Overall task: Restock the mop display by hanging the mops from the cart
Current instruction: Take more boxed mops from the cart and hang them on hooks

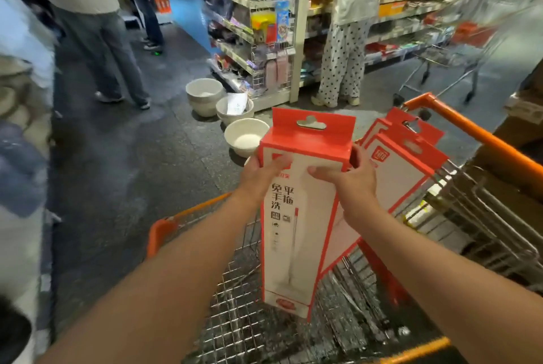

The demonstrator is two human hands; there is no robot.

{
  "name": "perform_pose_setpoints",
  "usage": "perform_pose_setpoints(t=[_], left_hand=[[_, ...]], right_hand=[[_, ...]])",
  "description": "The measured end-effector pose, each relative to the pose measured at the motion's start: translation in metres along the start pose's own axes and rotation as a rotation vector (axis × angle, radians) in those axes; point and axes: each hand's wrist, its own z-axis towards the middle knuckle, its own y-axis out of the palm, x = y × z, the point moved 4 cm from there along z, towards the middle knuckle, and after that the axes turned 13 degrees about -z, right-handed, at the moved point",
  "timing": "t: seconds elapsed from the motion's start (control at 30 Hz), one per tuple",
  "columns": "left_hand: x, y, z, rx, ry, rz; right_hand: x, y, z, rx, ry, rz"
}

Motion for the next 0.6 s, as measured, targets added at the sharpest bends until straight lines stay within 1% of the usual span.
perform_pose_setpoints(t=[0.17,0.3,0.4,0.5,0.6], left_hand=[[0.045,0.011,-0.030,0.137,0.167,0.027],[0.079,0.016,-0.065,0.260,0.315,-0.024],[0.101,0.012,-0.103,0.388,0.436,-0.073],[0.121,0.006,-0.144,0.502,0.583,-0.116],[0.148,0.000,-0.190,0.681,0.726,-0.037]], right_hand=[[-0.049,-0.004,0.002,-0.197,-0.135,0.050],[-0.090,0.001,-0.010,-0.341,-0.274,0.126],[-0.121,0.012,-0.030,-0.463,-0.404,0.161],[-0.154,0.025,-0.056,-0.555,-0.492,0.191],[-0.186,0.033,-0.089,-0.639,-0.563,0.241]])
